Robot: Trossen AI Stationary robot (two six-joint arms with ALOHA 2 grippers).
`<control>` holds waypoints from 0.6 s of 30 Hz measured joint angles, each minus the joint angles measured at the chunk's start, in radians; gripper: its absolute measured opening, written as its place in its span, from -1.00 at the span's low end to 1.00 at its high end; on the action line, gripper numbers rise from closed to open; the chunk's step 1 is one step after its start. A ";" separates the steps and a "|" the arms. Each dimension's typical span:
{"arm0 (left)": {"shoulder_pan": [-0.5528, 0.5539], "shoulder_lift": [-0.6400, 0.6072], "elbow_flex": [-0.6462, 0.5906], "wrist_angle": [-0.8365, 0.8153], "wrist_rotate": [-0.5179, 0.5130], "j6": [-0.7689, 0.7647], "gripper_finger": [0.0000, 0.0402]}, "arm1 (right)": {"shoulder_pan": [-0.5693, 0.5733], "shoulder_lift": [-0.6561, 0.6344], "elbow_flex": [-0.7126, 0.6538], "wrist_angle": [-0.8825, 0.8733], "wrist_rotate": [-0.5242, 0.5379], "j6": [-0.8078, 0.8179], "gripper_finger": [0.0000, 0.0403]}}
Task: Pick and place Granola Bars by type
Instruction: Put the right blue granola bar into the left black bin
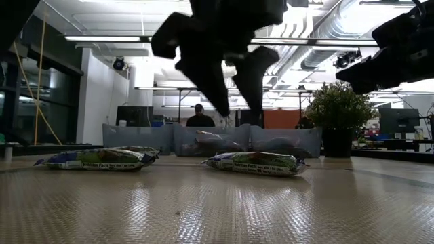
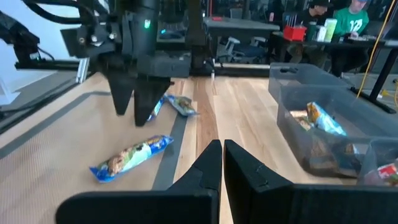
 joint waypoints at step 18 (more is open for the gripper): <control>0.073 0.064 -0.001 0.023 0.070 -0.011 0.43 | 0.000 0.009 0.000 -0.003 0.000 0.000 -1.00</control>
